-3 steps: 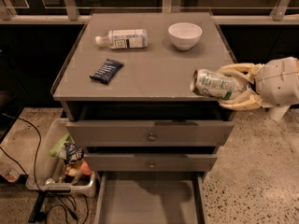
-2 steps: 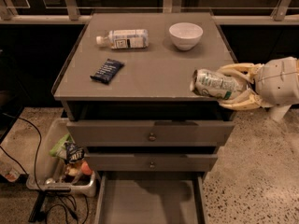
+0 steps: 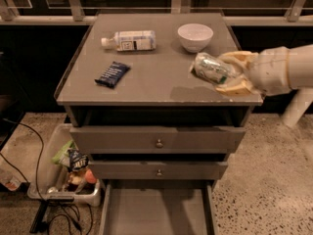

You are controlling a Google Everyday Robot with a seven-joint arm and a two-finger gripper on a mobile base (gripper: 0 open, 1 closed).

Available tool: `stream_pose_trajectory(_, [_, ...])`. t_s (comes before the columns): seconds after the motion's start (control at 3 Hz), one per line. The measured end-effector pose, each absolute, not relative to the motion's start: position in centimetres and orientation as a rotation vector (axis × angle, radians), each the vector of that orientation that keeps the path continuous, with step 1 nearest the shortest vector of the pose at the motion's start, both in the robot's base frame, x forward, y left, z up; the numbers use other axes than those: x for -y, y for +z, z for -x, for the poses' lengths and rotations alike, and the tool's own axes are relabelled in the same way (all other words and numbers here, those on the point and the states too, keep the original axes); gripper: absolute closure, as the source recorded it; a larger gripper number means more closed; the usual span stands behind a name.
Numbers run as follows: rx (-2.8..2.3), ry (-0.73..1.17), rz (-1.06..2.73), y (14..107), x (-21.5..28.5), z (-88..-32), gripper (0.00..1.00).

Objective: Pick 7up can from bottom drawer and place on counter

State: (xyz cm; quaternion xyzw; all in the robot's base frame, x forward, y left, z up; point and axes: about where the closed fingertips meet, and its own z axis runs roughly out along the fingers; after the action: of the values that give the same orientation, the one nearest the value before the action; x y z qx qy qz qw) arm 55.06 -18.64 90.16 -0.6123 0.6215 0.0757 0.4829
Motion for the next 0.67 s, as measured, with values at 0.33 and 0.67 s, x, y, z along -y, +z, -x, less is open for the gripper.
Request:
stream_pose_trajectory(0.33, [-1.561,0.212,1.374,90.6,17.6,-59.5,1.00])
stream_pose_trajectory(0.67, [-1.621,0.284,1.265,89.5,16.9,-62.6,1.00])
